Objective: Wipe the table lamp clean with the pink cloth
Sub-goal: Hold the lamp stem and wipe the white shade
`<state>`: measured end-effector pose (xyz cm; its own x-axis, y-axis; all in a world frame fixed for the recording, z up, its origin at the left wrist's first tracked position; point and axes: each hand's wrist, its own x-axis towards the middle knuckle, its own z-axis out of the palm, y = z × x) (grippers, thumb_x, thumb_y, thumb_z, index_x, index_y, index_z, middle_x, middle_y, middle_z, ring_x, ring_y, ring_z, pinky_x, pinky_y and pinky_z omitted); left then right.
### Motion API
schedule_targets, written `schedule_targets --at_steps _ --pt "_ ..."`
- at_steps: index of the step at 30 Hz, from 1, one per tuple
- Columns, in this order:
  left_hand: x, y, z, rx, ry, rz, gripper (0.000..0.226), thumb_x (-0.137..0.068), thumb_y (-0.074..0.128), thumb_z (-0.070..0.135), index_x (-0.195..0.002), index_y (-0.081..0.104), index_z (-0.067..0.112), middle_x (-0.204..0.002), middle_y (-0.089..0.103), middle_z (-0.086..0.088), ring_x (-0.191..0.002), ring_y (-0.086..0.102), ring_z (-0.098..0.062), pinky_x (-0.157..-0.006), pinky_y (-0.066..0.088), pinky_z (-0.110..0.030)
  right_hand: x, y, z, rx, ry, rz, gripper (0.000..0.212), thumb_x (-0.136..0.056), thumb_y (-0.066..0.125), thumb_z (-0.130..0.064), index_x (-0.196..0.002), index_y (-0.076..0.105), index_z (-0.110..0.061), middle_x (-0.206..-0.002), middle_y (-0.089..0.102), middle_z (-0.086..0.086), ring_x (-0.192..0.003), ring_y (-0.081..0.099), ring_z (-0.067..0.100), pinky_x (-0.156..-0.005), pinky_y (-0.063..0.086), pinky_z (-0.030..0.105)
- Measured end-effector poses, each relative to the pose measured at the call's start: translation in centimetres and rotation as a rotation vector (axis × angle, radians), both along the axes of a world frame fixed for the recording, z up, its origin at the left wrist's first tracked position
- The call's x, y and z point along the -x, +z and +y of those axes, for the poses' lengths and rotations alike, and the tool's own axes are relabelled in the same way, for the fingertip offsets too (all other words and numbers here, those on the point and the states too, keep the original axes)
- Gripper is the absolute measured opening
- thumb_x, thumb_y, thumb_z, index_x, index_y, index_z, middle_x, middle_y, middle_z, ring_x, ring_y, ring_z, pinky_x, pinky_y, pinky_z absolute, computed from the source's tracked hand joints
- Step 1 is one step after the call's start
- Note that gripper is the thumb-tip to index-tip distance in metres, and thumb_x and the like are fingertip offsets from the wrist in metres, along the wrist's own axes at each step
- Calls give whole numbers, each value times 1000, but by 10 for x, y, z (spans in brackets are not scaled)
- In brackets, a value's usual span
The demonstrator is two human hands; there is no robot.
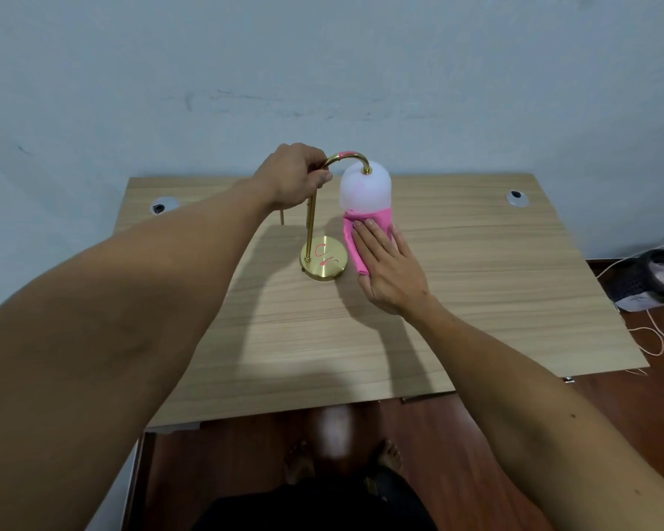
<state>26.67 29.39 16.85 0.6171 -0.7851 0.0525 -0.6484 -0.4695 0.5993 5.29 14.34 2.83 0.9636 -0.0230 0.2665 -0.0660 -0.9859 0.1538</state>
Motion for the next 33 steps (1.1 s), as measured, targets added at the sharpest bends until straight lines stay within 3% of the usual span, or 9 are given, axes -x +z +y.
schedule_targets --at_steps 3,5,8,10,13,17,25,30,33 --pt "0 0 0 -5 5 9 23 -95 61 32 -90 72 12 -89 75 -11 -88 70 -31 -85 57 -47 9 6 11 -366 -91 -92 60 -101 35 -33 -158 39 -15 -159 48 10 -148 43 22 -109 43 37" --pt "0 0 1 -9 8 10 23 -95 61 32 -90 72 12 -88 76 -10 -88 69 -31 -84 57 -46 7 10 16 -792 -407 -154 45 -105 33 -33 -137 59 -15 -116 76 11 -110 69 24 -81 49 29" --pt "1 0 0 -15 2 3 24 -93 60 34 -88 71 13 -87 76 -9 -87 69 -31 -84 57 -48 -5 19 3 -1511 -975 -451 46 -105 31 -29 -88 65 -5 -85 69 15 -94 72 41 -68 46 37" --pt "0 0 0 -20 -1 3 24 -92 60 36 -87 71 15 -86 76 -8 -86 70 -30 -84 57 -48 -11 30 -2 -1717 -1063 -636 41 -102 33 -29 -84 63 -8 -83 66 10 -96 72 42 -68 49 38" --pt "-1 0 0 -15 -4 9 24 -92 60 36 -88 71 16 -86 76 -7 -86 70 -29 -85 57 -48 -26 50 6 -1492 -815 -769 36 -99 31 -31 -93 63 -14 -85 64 0 -87 68 36 -67 56 45" --pt "-2 -1 -1 -3 -2 -4 22 -95 61 32 -89 72 13 -87 76 -10 -87 69 -30 -85 56 -47 -48 59 29 -1069 -159 -641 54 -102 36 -14 -156 43 -15 -163 35 -10 -156 28 18 -127 23 43" --pt "-5 -3 -1 -12 -39 -27 24 -93 61 35 -88 72 14 -85 76 -9 -86 70 -30 -84 57 -48 -43 23 19 57 -25 9 71 -100 29 -41 -160 31 -3 -169 27 11 -160 16 24 -129 9 56" --pt "-6 -4 -2 -5 -30 -11 23 -95 61 31 -90 72 12 -88 76 -10 -87 69 -31 -83 56 -46 -26 -3 26 -67 -82 150 72 -101 21 -43 -154 42 -1 -162 41 16 -155 29 27 -130 9 46" --pt "-6 -5 -2 -1 -27 -2 22 -95 61 32 -90 72 13 -88 76 -9 -87 69 -31 -83 56 -45 -16 4 34 -744 -455 -21 53 -107 26 -30 -137 61 -6 -128 67 17 -121 64 34 -113 44 45"
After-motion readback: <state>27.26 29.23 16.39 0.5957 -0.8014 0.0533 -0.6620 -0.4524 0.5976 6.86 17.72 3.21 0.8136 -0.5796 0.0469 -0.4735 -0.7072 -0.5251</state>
